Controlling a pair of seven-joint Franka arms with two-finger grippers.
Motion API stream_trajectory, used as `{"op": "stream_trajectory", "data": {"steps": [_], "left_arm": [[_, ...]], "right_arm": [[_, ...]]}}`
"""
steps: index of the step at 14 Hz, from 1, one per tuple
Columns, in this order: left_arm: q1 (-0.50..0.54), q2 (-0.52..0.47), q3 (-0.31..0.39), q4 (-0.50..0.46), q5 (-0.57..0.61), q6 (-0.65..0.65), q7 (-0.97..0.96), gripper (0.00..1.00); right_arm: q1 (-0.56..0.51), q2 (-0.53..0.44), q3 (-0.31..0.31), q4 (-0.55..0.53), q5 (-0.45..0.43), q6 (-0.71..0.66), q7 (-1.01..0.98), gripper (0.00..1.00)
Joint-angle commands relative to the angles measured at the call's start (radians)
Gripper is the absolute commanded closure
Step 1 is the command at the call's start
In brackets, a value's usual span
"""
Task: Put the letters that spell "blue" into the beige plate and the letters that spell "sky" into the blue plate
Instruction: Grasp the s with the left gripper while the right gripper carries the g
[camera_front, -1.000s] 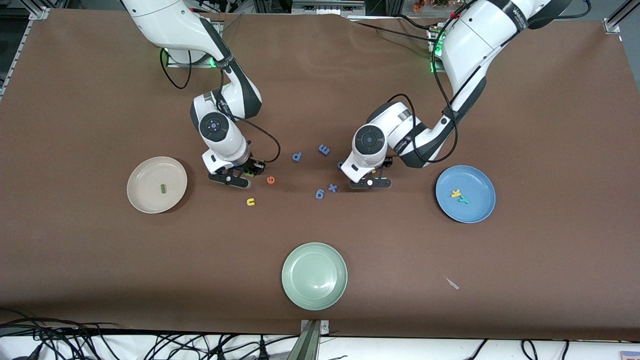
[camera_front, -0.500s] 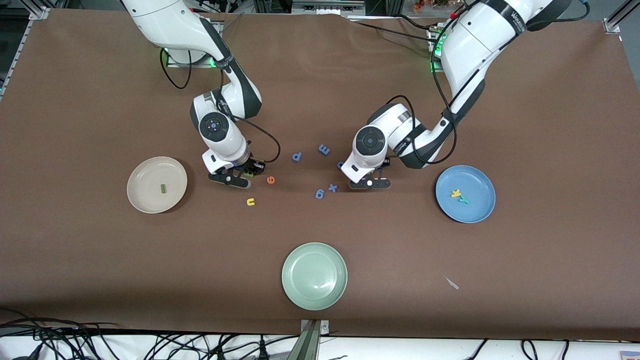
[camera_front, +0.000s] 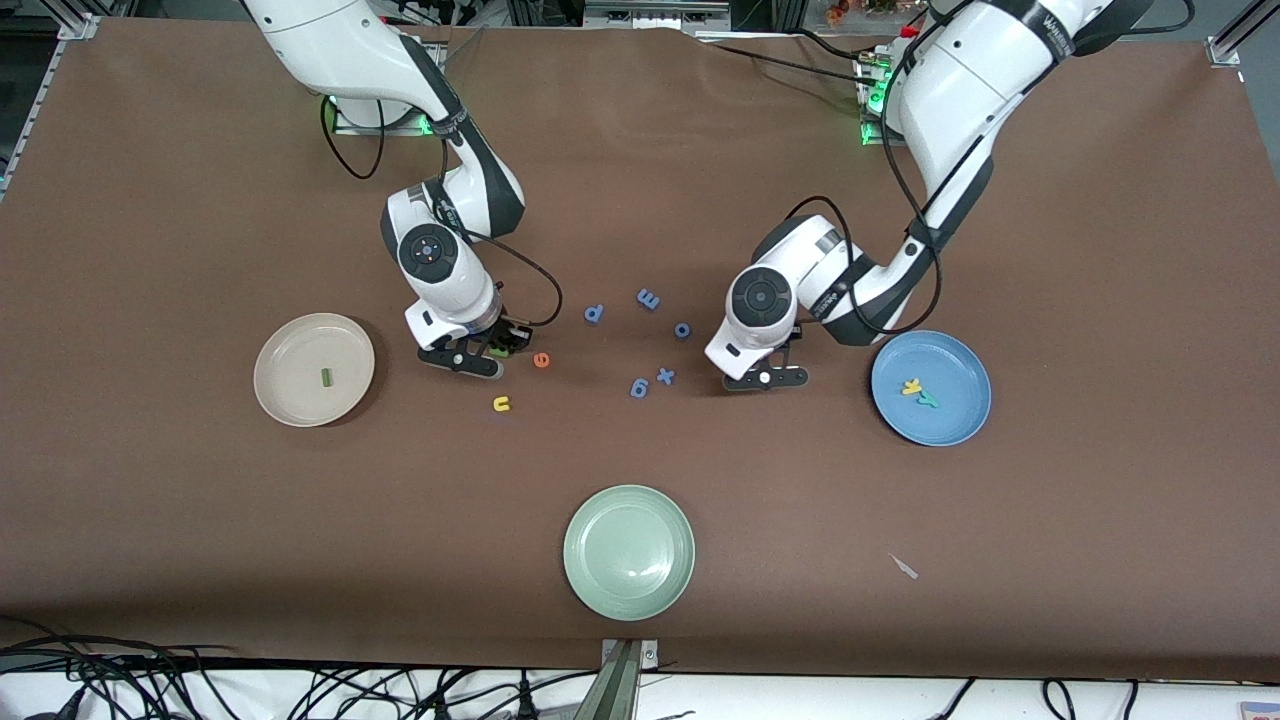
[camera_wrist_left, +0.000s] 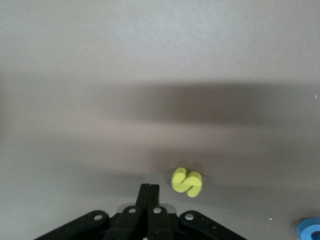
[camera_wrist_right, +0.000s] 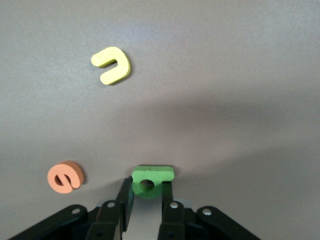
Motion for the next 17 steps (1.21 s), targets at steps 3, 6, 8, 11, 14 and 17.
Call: {"op": "stream_trajectory", "data": {"steps": [3, 6, 8, 11, 14, 17], "left_arm": [[-0.011, -0.019, 0.003, 0.025, -0.009, 0.004, 0.018, 0.0], [-0.016, -0.002, 0.005, -0.014, -0.011, 0.105, -0.008, 0.0], [-0.021, 0.01, 0.005, -0.023, -0.009, 0.121, -0.008, 0.07], [-0.025, 0.021, 0.006, -0.023, 0.0, 0.121, -0.008, 0.23], [-0.027, 0.033, 0.006, -0.023, 0.049, 0.121, -0.008, 0.45], [-0.024, 0.032, 0.005, -0.023, 0.052, 0.121, -0.008, 0.85]], "right_arm": [[-0.008, -0.047, -0.052, 0.057, 0.01, -0.153, -0.134, 0.81], [-0.008, -0.098, -0.155, 0.054, 0.013, -0.253, -0.35, 0.81], [-0.008, -0.106, -0.215, 0.051, 0.013, -0.299, -0.442, 0.8], [-0.009, -0.101, -0.319, 0.052, 0.013, -0.335, -0.574, 0.8], [-0.073, -0.077, -0.364, 0.057, 0.011, -0.327, -0.717, 0.8], [-0.132, -0.045, -0.364, 0.077, 0.011, -0.321, -0.765, 0.69]]}}
